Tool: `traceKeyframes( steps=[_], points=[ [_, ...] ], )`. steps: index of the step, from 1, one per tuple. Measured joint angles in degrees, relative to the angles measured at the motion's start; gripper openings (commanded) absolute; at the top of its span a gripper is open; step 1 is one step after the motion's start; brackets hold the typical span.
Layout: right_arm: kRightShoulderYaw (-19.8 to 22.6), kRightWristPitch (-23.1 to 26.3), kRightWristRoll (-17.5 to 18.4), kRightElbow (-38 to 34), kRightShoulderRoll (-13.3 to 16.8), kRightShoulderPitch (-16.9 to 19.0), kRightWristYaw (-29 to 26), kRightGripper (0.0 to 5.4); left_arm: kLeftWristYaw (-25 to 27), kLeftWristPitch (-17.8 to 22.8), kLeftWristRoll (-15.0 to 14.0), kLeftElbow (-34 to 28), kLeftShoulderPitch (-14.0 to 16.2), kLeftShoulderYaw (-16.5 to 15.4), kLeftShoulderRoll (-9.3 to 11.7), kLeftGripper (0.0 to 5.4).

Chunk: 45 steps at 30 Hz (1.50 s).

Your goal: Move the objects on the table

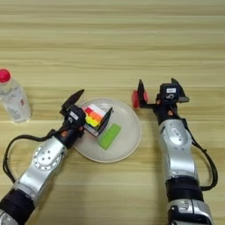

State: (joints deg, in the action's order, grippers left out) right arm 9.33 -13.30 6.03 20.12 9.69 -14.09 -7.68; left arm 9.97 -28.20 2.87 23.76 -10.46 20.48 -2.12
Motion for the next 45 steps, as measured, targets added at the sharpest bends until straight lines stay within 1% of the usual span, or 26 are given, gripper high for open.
traceKeyframes(
  steps=[1, 5, 7, 10, 12, 15, 18, 21, 26, 30, 34, 36, 39, 45],
  points=[
    [0.0, 0.0, 0.0, 0.0, 0.0, 0.0, -0.01, 5.4, 0.03, 0.0, -0.69, -1.19, 0.19, -0.16, 0.0, 5.38],
    [-0.01, -0.01, 0.0, 0.0, 0.0, 0.0, -0.03, 5.4, -0.78, -0.03, -1.42, -5.87, 1.25, -1.95, 0.0, 5.38],
    [-0.01, -0.03, -0.02, 0.0, 0.0, 0.0, -0.04, 5.4, -1.21, 0.0, -2.0, -6.66, 1.67, -2.92, 0.0, 5.38],
    [-0.11, -0.45, -0.06, 0.0, 0.0, 0.01, -0.27, 5.4, -3.34, -0.05, -1.91, -6.8, 1.94, -5.53, 0.09, 5.38],
    [-0.83, -2.61, -0.11, -0.73, 0.04, 0.63, -1.26, 5.4, -5.31, -0.3, -1.44, -5.86, 1.89, -7.96, 0.12, 5.38],
    [-1.91, -4.71, 0.04, -2.04, 0.01, 1.93, -3.34, 5.4, -6.36, -0.4, -1.45, -4.46, 1.97, -10.13, 0.19, 5.38],
    [-2.71, -6.01, 0.23, -3.09, 0.0, 3.13, -5.3, 5.4, -6.77, -1.26, -1.47, -3.43, 1.95, -11.47, 0.18, 5.38],
    [-3.24, -6.41, 1.31, -4.65, 0.01, 4.28, -7.2, 5.4, -6.99, -1.6, -1.67, -2.42, 1.93, -12.71, 0.15, 5.38],
    [-4.51, -7.34, 3.14, -8.11, 0.07, 6.1, -11.03, 5.4, -7.36, -2.4, -1.79, 1.46, 1.7, -14.65, 0.12, 5.38],
    [-5.48, -7.38, 4.68, -10.96, 0.2, 7.57, -14.04, 5.4, -7.72, -3.55, -1.76, 3.62, 0.85, -15.83, 0.0, 5.38],
    [-7.41, -7.1, 5.21, -13.85, 0.29, 8.79, -16.54, 5.4, -8.66, -4.66, -1.7, 6.31, -0.04, -17.03, -0.18, 5.38],
    [-8.02, -6.83, 5.35, -14.38, 0.2, 8.96, -16.9, 5.4, -8.66, -4.92, -1.7, 7.08, -0.12, -17.24, -0.18, 5.38],
    [-10.16, -5.93, 4.79, -15.7, 0.25, 9.53, -17.96, 5.4, -8.72, -5.94, -1.34, 8.58, -0.46, -17.44, -0.32, 5.38],
    [-13.57, -4.67, 3.38, -15.72, 0.0, 10.49, -18.92, 5.4, -8.73, -6.23, -0.97, 9.2, -0.69, -17.67, -0.56, 5.38]
  ],
)
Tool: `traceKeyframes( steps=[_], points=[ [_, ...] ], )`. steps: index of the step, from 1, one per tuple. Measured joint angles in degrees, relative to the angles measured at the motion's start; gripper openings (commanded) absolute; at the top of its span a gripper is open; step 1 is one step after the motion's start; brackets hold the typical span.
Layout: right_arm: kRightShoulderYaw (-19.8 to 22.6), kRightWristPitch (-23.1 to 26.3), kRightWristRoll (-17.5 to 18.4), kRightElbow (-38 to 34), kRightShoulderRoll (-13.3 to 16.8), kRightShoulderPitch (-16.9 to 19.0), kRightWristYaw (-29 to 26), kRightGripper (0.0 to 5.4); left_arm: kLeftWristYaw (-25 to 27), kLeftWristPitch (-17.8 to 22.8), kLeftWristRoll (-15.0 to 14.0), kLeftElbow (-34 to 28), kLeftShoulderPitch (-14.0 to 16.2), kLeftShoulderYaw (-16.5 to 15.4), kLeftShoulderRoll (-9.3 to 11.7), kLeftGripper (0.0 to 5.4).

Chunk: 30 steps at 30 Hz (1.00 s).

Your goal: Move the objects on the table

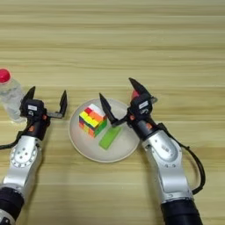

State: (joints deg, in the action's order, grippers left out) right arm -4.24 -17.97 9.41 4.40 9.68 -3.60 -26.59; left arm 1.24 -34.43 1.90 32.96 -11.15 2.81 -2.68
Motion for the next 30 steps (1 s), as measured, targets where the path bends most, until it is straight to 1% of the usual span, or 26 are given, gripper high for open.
traceKeyframes(
  steps=[4, 7, 11, 20, 30],
  points=[
    [-1.11, 0.92, -0.92, -0.01, -0.17, -0.01, 0.04, 5.4, 0.0, -0.15, 0.03, 0.18, 0.0, -0.2, -0.04, 5.38],
    [-2.81, 1.27, -1.56, 0.25, -0.73, -0.05, -0.03, 5.4, 0.0, -0.21, 0.07, 0.33, -0.01, -0.22, -0.05, 5.38],
    [-4.34, 1.38, -3.42, 2.19, -1.4, -0.26, 0.07, 5.4, 0.01, -0.27, 0.15, 0.36, -0.01, -0.19, -0.05, 5.38],
    [-6.68, 5.02, -3.67, 2.86, -2.76, -0.6, -0.06, 5.4, -0.01, -0.33, 0.26, 0.35, -0.01, -0.15, -0.06, 5.38],
    [-7.63, 7.48, -5.16, 3.65, -2.75, -0.6, 0.05, 5.4, -0.01, -0.33, 0.29, 0.31, -0.01, -0.08, -0.07, 5.38]
  ],
)
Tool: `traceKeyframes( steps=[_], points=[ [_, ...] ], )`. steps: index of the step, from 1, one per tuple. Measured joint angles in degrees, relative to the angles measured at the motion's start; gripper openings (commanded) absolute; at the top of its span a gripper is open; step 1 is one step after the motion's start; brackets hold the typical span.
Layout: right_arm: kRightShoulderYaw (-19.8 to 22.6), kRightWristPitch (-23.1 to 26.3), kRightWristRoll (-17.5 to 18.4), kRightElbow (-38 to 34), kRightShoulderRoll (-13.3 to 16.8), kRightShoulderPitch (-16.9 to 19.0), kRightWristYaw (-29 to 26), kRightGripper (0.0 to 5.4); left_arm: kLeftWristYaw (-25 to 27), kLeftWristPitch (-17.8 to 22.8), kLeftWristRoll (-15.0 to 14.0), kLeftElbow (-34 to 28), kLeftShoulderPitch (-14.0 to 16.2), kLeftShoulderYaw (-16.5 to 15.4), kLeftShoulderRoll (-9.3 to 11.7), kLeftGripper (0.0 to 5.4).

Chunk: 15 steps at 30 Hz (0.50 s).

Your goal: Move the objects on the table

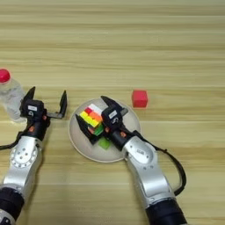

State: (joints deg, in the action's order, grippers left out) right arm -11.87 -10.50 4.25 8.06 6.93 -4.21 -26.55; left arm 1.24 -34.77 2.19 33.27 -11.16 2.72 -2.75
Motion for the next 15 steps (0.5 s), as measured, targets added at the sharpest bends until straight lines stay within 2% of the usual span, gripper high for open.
traceKeyframes(
  steps=[15],
  points=[
    [-1.02, 1.25, -0.77, 2.52, -0.4, -0.01, -0.01, 5.4, -0.02, 0.0, 0.01, -0.03, 0.0, 0.09, 0.0, 5.38]
  ],
)
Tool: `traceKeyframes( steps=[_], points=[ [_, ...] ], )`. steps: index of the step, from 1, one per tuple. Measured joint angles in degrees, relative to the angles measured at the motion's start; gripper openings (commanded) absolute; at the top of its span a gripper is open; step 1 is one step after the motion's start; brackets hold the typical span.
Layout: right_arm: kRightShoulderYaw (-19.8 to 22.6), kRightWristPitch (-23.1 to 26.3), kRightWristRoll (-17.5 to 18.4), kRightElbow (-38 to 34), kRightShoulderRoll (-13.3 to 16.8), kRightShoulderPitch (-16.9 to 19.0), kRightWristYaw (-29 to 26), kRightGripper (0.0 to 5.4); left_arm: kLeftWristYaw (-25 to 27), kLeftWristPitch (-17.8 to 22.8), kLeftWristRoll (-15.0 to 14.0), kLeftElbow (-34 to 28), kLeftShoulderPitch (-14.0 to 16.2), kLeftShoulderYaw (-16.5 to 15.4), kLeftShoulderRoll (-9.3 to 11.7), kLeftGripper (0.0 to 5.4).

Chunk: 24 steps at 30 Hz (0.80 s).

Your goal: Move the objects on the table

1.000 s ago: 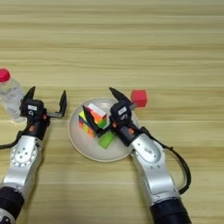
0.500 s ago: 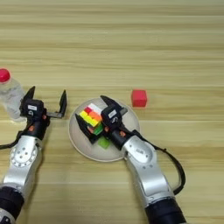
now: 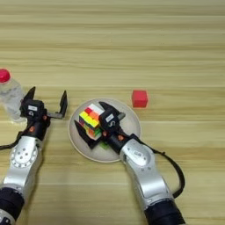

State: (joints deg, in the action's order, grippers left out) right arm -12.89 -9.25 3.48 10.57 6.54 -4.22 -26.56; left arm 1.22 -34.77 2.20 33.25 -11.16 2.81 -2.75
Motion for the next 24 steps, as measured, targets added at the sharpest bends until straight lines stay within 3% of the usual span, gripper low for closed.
traceKeyframes(
  steps=[19, 24],
  points=[
    [-0.04, 0.11, 0.02, 0.56, -0.03, -0.09, 0.06, 3.4, -0.08, 0.0, 0.01, -0.42, 0.0, 0.01, 0.0, 5.4],
    [0.09, 0.11, 0.03, 0.58, -0.12, -0.28, 0.22, 3.34, -0.1, 0.0, 0.01, -0.43, 0.0, -0.01, 0.0, 5.4]
  ],
)
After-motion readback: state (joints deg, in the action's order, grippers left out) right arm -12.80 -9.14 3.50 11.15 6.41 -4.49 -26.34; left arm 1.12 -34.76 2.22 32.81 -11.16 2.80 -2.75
